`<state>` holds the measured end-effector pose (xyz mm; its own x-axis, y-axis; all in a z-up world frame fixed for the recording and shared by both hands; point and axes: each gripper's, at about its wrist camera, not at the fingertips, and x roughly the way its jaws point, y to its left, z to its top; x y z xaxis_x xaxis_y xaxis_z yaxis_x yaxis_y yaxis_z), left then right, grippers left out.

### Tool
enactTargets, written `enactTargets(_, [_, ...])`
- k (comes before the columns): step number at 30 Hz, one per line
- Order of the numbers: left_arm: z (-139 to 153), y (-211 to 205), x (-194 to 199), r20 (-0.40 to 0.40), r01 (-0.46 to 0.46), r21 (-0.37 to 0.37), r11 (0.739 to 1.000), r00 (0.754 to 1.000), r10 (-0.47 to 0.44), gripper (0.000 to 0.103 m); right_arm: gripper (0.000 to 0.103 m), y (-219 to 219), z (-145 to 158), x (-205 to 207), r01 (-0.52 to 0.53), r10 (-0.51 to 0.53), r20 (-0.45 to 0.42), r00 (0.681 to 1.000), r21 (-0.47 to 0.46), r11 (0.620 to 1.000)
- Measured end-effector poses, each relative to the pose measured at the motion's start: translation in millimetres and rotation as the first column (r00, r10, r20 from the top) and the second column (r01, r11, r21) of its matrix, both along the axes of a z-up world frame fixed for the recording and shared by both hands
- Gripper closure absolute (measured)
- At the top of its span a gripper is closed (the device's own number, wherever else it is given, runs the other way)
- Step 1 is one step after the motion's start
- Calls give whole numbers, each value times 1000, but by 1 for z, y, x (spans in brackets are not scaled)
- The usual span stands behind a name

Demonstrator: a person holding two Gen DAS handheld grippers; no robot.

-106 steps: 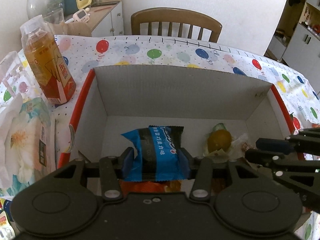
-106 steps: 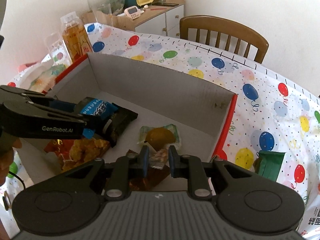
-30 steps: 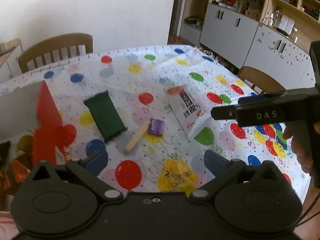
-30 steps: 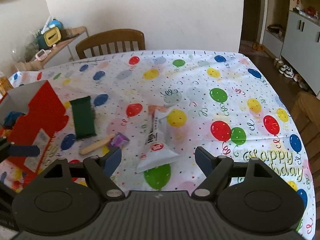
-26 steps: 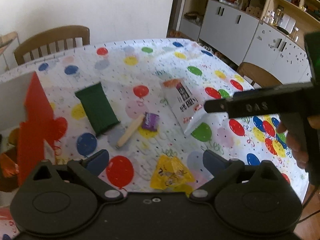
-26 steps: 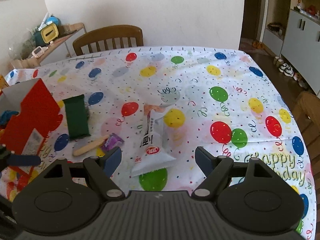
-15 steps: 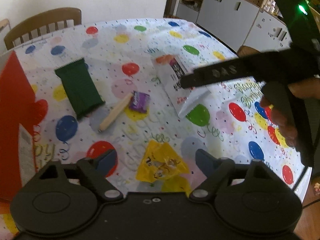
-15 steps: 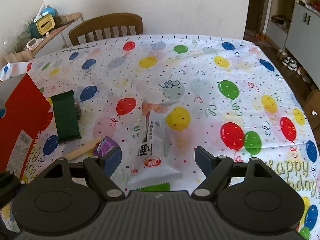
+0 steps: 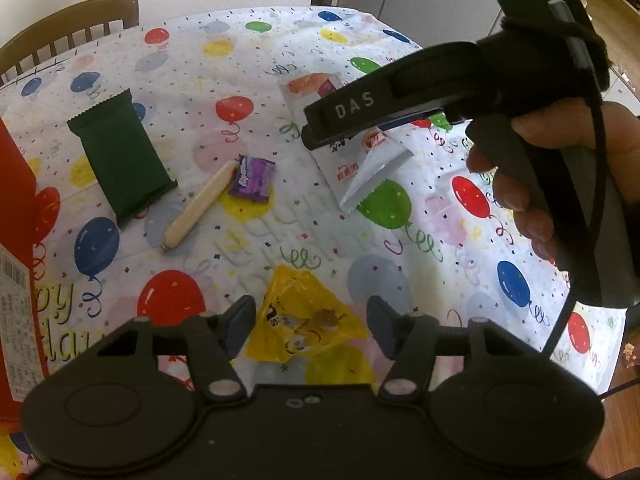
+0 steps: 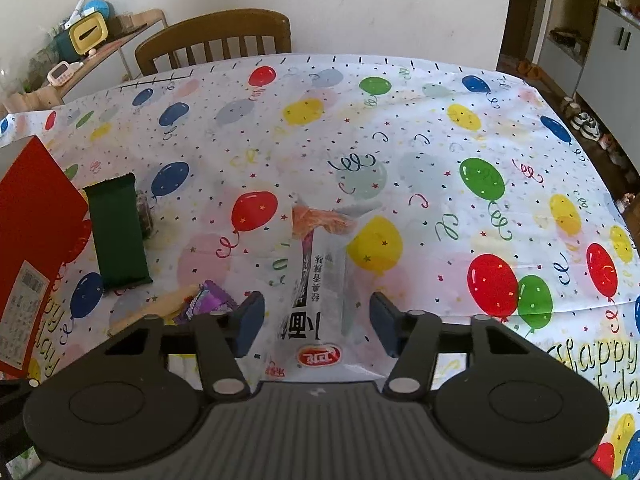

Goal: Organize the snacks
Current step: 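Grasp the yellow candy bag with the left tool while the right tool grasps the white packet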

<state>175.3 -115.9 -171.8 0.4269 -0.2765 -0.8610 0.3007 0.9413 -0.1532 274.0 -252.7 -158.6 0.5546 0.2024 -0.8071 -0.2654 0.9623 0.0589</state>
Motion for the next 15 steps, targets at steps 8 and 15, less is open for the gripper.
enactTargets(8, [1,1,0,0,-2,-12,1000,1000,2,50,76,0,1,-3,1,-1,9,1000,9,1000])
enactTargets(15, [3,2,0,-15,-7,-18,1000,1000,7,67,85,-5,8,-14,13,-14,34,999,12,1000])
